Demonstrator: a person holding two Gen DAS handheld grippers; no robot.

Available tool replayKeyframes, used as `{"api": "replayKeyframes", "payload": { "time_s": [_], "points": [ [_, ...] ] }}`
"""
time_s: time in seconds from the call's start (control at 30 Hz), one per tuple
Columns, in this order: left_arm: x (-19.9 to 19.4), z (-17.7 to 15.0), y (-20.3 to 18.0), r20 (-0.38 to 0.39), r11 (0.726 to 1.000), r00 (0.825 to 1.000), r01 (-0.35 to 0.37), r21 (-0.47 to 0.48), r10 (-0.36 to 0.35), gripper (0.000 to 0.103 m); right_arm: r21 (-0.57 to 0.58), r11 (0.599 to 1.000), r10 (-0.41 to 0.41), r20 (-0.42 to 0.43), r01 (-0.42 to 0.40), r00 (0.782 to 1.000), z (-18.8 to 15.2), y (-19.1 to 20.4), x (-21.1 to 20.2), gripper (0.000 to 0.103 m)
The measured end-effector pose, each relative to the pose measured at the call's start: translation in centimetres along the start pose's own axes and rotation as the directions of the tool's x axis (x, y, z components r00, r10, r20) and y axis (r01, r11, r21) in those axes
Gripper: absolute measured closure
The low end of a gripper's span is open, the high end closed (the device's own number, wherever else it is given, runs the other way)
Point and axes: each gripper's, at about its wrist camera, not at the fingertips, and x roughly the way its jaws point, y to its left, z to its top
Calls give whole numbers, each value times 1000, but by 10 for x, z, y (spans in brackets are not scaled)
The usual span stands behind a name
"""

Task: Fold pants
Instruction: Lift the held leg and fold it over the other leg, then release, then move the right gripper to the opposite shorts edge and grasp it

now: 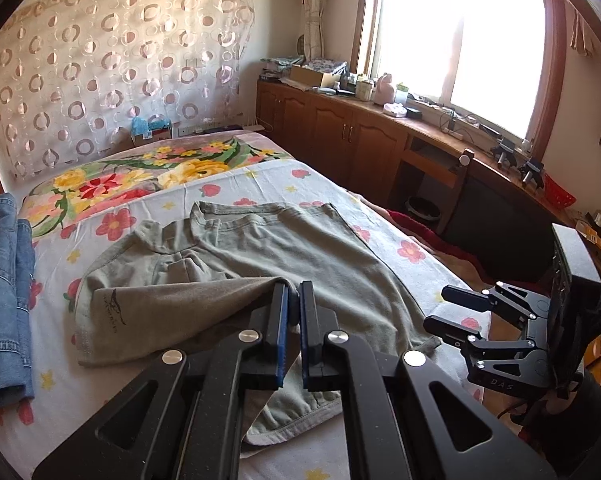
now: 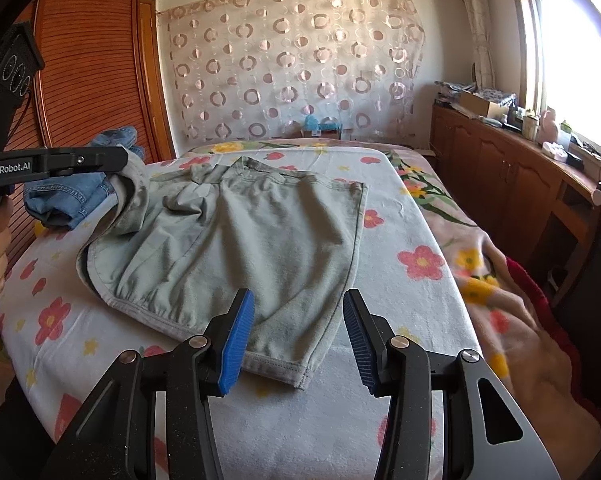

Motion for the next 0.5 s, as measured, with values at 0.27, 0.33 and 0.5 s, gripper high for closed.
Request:
{"api": "replayKeyframes", "payload": {
  "time_s": [0.27,0.33,0.5],
  "points": [
    [11,-7,8,-27,997,997,-67,-28,66,51,12,1000,-3,0,3,1000,-2,-2,2,55],
    [8,-12,14,-23,996,997,-80,-37,80,42,16,1000,1,4,-1,1000,-3,-5,0,55],
    [1,-31,36,-35,991,995,-91,-98,88,25,6,1000,-1,5,1,1000,-4,-5,1,55]
  ]
}}
